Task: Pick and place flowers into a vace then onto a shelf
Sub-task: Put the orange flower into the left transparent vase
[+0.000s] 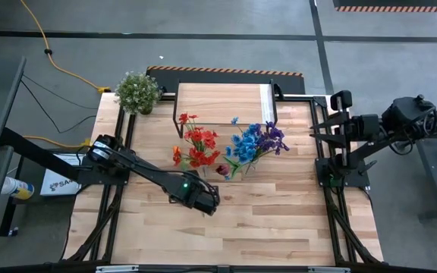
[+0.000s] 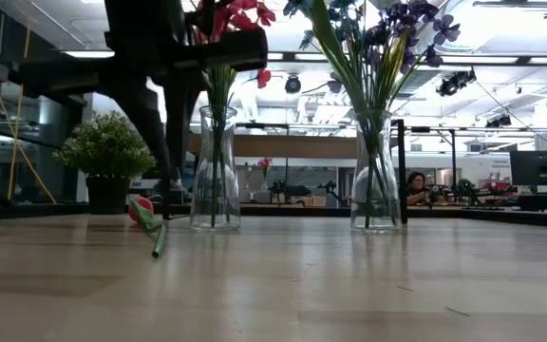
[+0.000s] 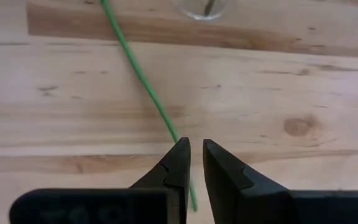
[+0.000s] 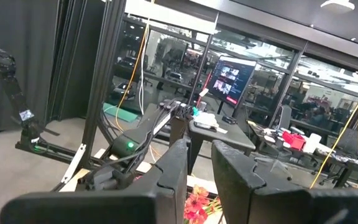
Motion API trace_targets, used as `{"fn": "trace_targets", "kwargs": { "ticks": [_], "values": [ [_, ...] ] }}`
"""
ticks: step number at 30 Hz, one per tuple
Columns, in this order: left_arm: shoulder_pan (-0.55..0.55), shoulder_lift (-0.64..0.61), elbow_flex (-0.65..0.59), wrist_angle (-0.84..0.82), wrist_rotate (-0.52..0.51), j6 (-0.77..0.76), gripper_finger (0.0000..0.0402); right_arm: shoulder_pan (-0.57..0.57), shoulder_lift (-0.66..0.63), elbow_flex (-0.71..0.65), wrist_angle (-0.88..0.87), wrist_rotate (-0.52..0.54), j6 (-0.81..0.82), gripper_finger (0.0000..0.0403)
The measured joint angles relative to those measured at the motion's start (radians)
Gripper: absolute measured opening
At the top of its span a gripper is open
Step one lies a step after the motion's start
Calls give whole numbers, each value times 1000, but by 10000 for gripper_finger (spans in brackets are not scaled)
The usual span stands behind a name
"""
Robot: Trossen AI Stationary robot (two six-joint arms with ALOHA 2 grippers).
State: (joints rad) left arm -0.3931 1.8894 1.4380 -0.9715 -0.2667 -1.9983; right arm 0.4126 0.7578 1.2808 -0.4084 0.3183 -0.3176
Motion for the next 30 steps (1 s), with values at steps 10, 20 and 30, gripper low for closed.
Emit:
{"fn": "trace_targets", "kwargs": {
  "ticks": [10, 20, 30],
  "values": [
    [0, 14, 0, -7, 14, -42, 82, 0, 0, -1, -2, 0, -1, 67],
    [0, 15, -26, -12, 14, -102, 187, 0, 0, -1, -6, -38, 2, 67],
    [1, 81, -29, 5, 25, -102, 238, 0, 0, -1, -6, -39, 2, 67]
  ]
}}
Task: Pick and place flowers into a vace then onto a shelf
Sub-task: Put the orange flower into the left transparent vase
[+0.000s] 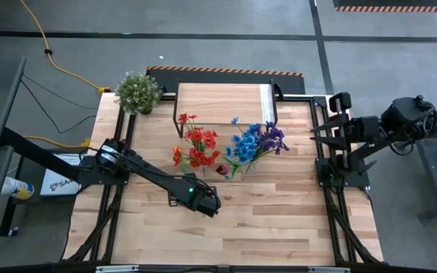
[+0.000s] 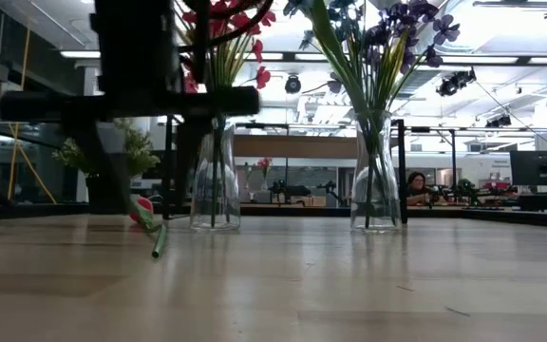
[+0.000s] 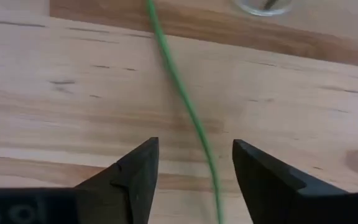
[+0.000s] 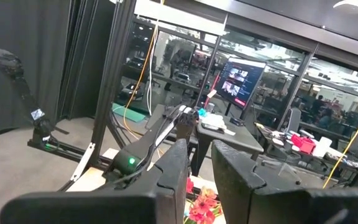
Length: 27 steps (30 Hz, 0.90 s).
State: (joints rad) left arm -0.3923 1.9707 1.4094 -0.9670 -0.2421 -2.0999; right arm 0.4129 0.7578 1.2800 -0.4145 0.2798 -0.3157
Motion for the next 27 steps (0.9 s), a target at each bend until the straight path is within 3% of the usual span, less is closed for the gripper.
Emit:
{"fn": "trace_targets", "kwargs": {
  "ticks": [17, 27],
  "values": [
    [18, 82, 7, 49, 25, -27, 181, 0, 7, 0, 8, -2, 1, 67],
    [39, 84, 5, 31, 99, -27, 88, 0, 14, 0, 7, -2, 2, 67]
  ]
}}
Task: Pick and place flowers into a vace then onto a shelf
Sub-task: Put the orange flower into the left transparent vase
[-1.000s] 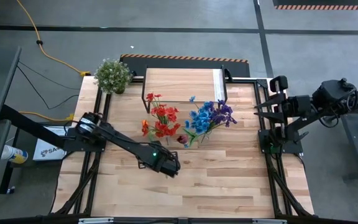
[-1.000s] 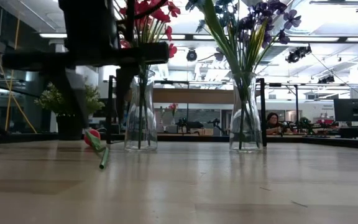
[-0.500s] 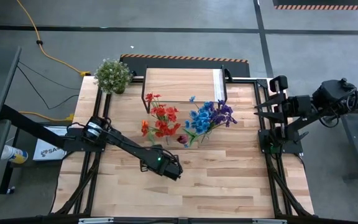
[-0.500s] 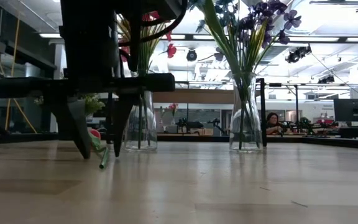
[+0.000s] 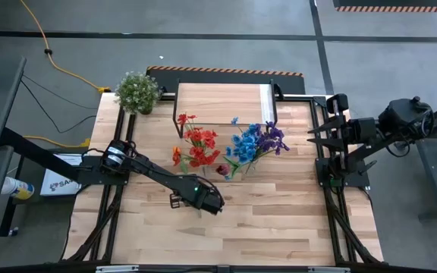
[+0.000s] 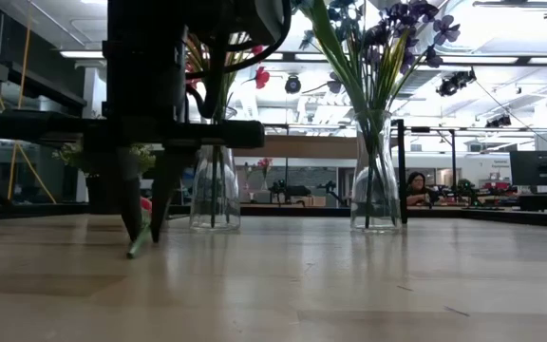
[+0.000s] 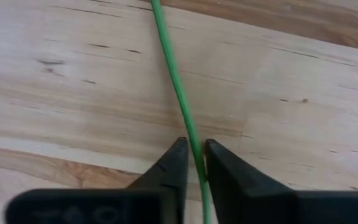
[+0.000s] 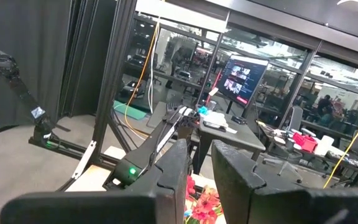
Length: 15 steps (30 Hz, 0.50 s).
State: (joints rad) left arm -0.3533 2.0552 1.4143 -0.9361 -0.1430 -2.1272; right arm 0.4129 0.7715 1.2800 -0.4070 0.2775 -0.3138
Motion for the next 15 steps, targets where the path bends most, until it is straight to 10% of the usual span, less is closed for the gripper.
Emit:
{"fn": "trace_targets", "kwargs": {
  "ticks": [15],
  "values": [
    [-13, -3, 0, -13, 76, -96, 30, 0, 2, 0, -10, 0, 1, 67]
  ]
}}
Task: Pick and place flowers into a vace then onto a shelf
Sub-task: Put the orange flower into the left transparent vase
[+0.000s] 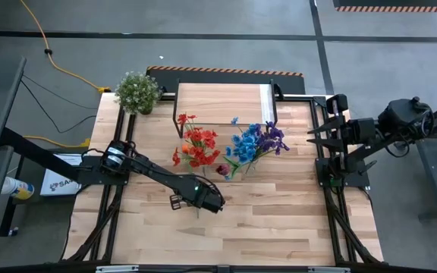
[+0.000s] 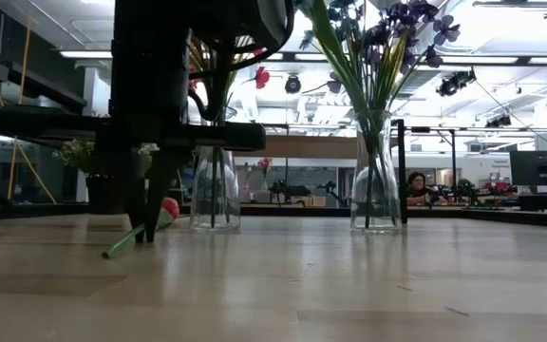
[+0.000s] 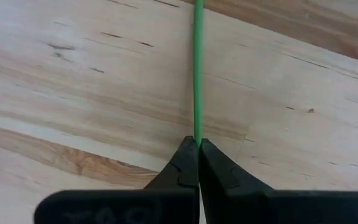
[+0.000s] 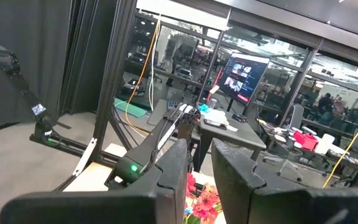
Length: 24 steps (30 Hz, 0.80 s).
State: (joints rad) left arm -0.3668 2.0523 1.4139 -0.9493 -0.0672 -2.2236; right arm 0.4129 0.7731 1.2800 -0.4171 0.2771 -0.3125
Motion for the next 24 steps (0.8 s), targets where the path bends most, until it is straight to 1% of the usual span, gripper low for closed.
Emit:
{"fn": "trace_targets", "kwargs": {
  "ticks": [5, 7, 10, 18, 24],
  "values": [
    [-38, -9, 4, -19, -11, -70, 30, 0, -3, 0, -8, 0, 0, 67],
    [-60, -9, 17, -46, 5, -87, 30, 0, -3, 0, -8, 0, 0, 67],
    [-91, -5, 48, -98, 58, -109, 30, 0, -3, 0, -9, 0, -2, 67],
    [-157, -7, 174, -254, 97, -128, 30, 0, -3, 0, -13, 0, -2, 67],
    [-214, -8, 313, -442, 153, -135, 30, 0, -3, 0, -13, 0, -2, 67]
  ]
}}
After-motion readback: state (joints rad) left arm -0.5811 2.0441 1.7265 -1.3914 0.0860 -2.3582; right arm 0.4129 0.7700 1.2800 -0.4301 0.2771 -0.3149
